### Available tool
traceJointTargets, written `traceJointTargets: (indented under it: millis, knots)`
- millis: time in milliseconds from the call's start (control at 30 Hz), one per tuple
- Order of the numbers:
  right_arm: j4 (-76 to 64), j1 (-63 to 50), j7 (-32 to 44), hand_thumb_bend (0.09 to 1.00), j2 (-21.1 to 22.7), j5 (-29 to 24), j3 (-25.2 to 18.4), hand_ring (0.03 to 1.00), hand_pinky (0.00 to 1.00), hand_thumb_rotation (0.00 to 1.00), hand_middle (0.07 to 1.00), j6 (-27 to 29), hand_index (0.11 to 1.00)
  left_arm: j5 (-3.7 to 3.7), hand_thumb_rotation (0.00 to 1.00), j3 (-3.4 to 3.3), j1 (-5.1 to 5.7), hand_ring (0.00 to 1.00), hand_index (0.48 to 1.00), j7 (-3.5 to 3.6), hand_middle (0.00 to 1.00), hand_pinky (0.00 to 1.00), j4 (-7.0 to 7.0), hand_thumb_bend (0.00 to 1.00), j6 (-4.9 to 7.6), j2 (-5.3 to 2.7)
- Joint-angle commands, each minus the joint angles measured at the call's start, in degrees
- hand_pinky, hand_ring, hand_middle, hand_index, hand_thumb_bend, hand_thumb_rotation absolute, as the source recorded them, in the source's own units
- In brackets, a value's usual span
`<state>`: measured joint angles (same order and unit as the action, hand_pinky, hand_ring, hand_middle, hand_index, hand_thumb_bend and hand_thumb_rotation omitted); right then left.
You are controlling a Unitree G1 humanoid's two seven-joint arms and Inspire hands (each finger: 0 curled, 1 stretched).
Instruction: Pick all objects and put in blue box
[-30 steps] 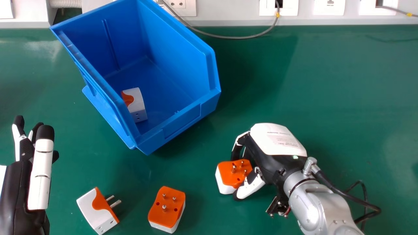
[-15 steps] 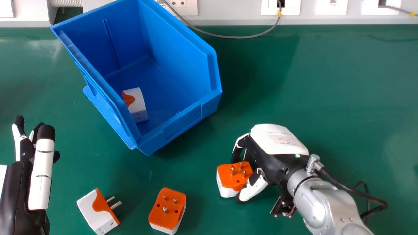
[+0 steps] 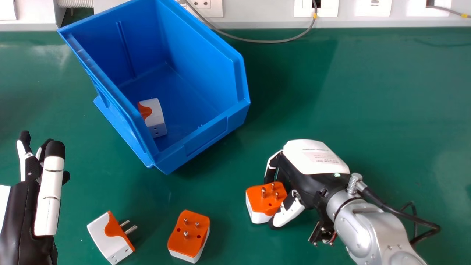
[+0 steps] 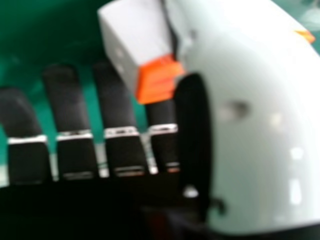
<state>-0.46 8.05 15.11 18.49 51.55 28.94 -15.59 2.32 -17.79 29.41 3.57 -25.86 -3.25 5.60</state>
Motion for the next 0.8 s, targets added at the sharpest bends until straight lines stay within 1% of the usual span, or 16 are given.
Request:
traceJointTargets:
  millis: [0, 100, 200, 267, 300, 333, 400, 467, 500, 567, 600, 633, 733, 767]
  knots:
    - [-0.2, 0.5, -1.5, 0.504, 0.6, 0.1, -0.6, 0.415, 0.18, 0.0, 0.503, 1.0, 0.504, -0.11, 1.0, -0.13, -0.37, 0.97, 1.0, -0.1, 0.98, 0.9, -1.41, 0.61, 0.14, 0.52]
    - [0.5, 0.6, -1.7, 0.507, 0.7, 0.1, -0.5, 0.41, 0.15, 0.0, 0.5, 1.3, 0.499, -0.05, 1.0, 0.0, -0.41, 0.97, 1.0, -0.05, 0.98, 0.9, -1.51, 0.61, 0.09, 0.44]
    - [0.8, 0.8, -1.3, 0.508, 0.5, -0.3, -0.7, 0.407, 0.14, 0.0, 0.499, 1.2, 0.496, -0.02, 1.0, 0.05, -0.61, 0.97, 1.0, -0.02, 0.98, 0.9, -1.04, 0.61, 0.37, 0.43]
    - [0.9, 1.0, -1.1, 0.509, 0.6, -1.0, -1.2, 0.405, 0.13, 0.0, 0.499, 1.4, 0.495, 0.22, 1.0, 0.06, -0.44, 0.97, 1.0, 0.08, 0.98, 0.9, -1.5, 0.61, 0.2, 0.36]
    - [1.0, 1.0, -1.2, 0.509, 0.6, -1.3, -1.4, 0.405, 0.13, 0.0, 0.499, 1.6, 0.495, 0.35, 1.0, 0.02, -0.42, 0.97, 1.0, 0.16, 0.98, 0.9, -1.49, 0.61, 0.25, 0.37]
    - [1.1, 1.0, -1.5, 0.509, 0.5, -1.6, -1.6, 0.37, 0.14, 0.0, 0.485, 1.7, 0.494, 0.47, 1.0, 0.01, -0.36, 0.97, 1.0, 0.23, 0.98, 0.9, -1.59, 0.62, 0.27, 0.37]
    - [1.5, 1.0, -2.1, 0.509, 0.5, -2.2, -2.0, 0.37, 0.14, 0.0, 0.485, 2.0, 0.494, 0.7, 1.0, -0.04, -0.15, 0.97, 1.0, 0.42, 0.98, 0.9, -1.75, 0.62, 0.45, 0.33]
    - [1.7, 0.9, -2.5, 0.509, 0.3, -2.4, -2.2, 0.37, 0.14, 0.0, 0.485, 1.9, 0.494, 0.76, 1.0, -0.1, -0.28, 0.97, 1.0, 0.56, 0.98, 0.9, -1.26, 0.62, 0.83, 0.33]
    - [1.9, 1.0, -2.7, 0.509, 0.2, -2.3, -2.2, 0.337, 0.14, 0.0, 0.486, 1.7, 0.486, 0.78, 1.0, -0.14, -0.41, 0.97, 1.0, 0.61, 0.98, 0.9, -0.91, 0.62, 1.07, 0.35]
    - [2.0, 1.2, -2.2, 0.509, 0.1, -2.1, -2.0, 0.337, 0.14, 0.0, 0.486, 1.1, 0.486, 0.7, 1.0, -0.17, -0.64, 0.97, 1.0, 0.64, 0.98, 0.9, -0.38, 0.62, 1.38, 0.38]
    - [1.9, 1.2, -1.8, 0.509, 0.0, -2.3, -2.1, 0.337, 0.14, 0.0, 0.486, 0.9, 0.486, 0.65, 1.0, -0.16, -0.72, 0.97, 1.0, 0.62, 0.98, 0.9, -0.35, 0.62, 1.38, 0.37]
    - [1.7, 1.2, -1.5, 0.51, 0.0, -2.6, -2.2, 0.304, 0.14, 0.0, 0.486, 0.8, 0.479, 0.59, 1.0, -0.14, -0.77, 0.97, 1.0, 0.59, 0.98, 0.9, -0.39, 0.62, 1.3, 0.36]
    - [1.7, 1.0, -1.4, 0.51, -0.2, -3.8, -2.7, 0.294, 0.15, 0.0, 0.487, 1.2, 0.475, 0.24, 1.0, 0.02, -0.74, 0.97, 1.0, 0.44, 0.98, 0.9, -0.78, 0.62, 0.9, 0.34]
    - [1.8, 1.0, -1.4, 0.511, -0.2, -4.1, -2.8, 0.271, 0.14, 0.0, 0.482, 1.4, 0.475, 0.19, 1.0, 0.06, -0.77, 0.97, 1.0, 0.42, 0.98, 0.91, -0.79, 0.63, 0.86, 0.34]
